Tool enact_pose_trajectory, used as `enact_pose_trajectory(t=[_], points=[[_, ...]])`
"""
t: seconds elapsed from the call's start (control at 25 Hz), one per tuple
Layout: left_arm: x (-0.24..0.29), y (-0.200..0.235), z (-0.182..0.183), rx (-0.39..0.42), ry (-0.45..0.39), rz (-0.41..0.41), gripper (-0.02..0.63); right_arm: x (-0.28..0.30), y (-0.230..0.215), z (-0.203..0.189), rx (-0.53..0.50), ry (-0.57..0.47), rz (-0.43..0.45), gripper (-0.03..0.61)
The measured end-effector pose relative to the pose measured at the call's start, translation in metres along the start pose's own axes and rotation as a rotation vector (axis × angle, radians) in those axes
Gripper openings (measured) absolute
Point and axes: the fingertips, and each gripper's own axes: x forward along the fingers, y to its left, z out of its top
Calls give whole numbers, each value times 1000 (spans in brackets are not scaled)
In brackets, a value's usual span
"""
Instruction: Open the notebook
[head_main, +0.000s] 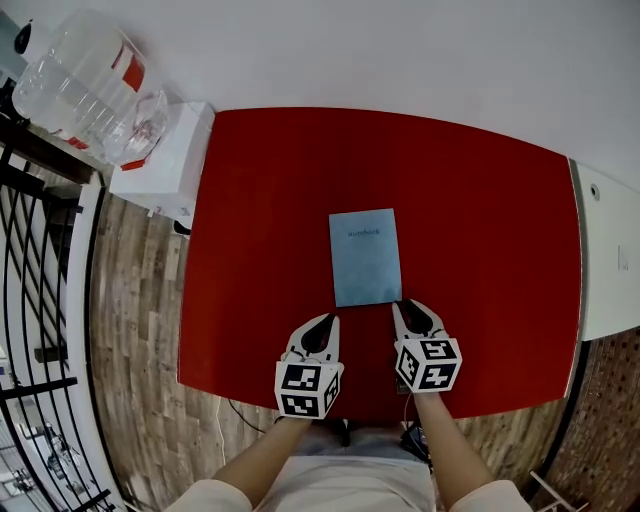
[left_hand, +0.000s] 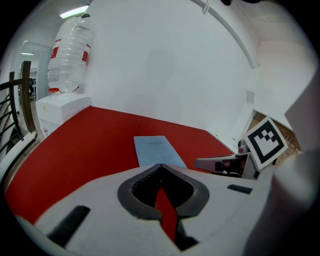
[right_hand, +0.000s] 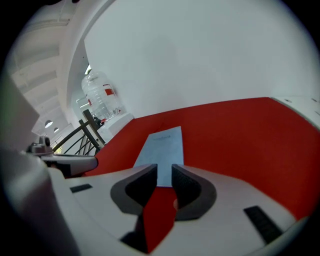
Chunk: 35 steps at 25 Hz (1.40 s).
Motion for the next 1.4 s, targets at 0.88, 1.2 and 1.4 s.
enact_pose_trajectory(t=[0.88,1.2,1.4], points=[[15,4,-20,-15,57,-9,6,62,-29,-26,115,253,80,106],[16,5,-24,-21,63,-2,6,57,-36,-22,160,247,88,27],[15,6,-22,-23,60,3,6,53,-32,-17,151,231,94,18]])
